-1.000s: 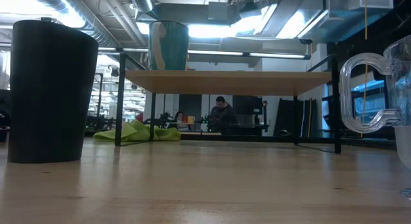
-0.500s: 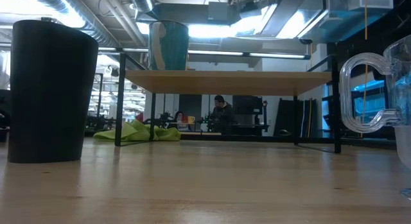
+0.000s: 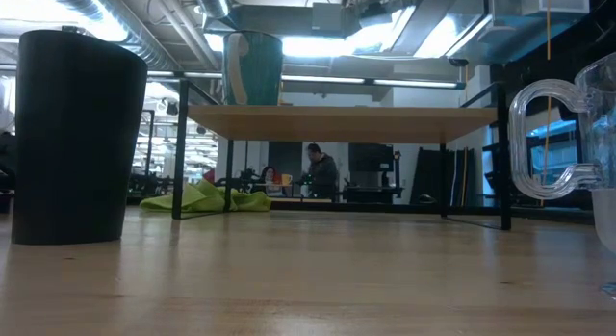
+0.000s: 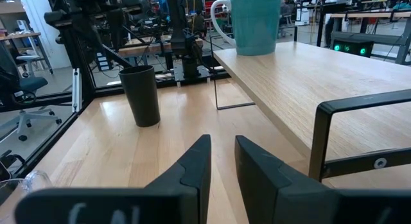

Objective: Stack small to large cups/mugs on shelf
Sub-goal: Put the black cup on the shelf

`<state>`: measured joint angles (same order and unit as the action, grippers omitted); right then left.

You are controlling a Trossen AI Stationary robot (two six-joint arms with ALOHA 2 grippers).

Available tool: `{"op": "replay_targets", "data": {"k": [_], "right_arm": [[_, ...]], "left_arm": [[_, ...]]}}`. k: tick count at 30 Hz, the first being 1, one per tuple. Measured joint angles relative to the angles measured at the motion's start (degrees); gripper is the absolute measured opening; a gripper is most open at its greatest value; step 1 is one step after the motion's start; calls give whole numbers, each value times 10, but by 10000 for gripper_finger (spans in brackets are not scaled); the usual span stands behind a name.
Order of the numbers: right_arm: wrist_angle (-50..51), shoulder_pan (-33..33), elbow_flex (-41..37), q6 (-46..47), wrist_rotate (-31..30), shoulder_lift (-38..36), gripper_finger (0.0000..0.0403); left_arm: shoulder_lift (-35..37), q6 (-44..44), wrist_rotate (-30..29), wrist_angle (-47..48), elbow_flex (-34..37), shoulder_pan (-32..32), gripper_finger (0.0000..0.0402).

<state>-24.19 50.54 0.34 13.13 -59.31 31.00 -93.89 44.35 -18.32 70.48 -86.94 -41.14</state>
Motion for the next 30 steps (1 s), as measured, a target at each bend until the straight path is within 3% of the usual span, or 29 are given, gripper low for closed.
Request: {"op": "replay_targets", "data": {"k": [10,18,30], "right_arm": [[0,0,0,1,0,0,72],[0,0,0,0,0,0,72],[0,0,0,1,0,0,72]], "left_arm": [[1,-15,47,-14,36,10,119],[1,-29,31,-33,45,17,119],[1,-46,57,-61,77,29,119]]}}
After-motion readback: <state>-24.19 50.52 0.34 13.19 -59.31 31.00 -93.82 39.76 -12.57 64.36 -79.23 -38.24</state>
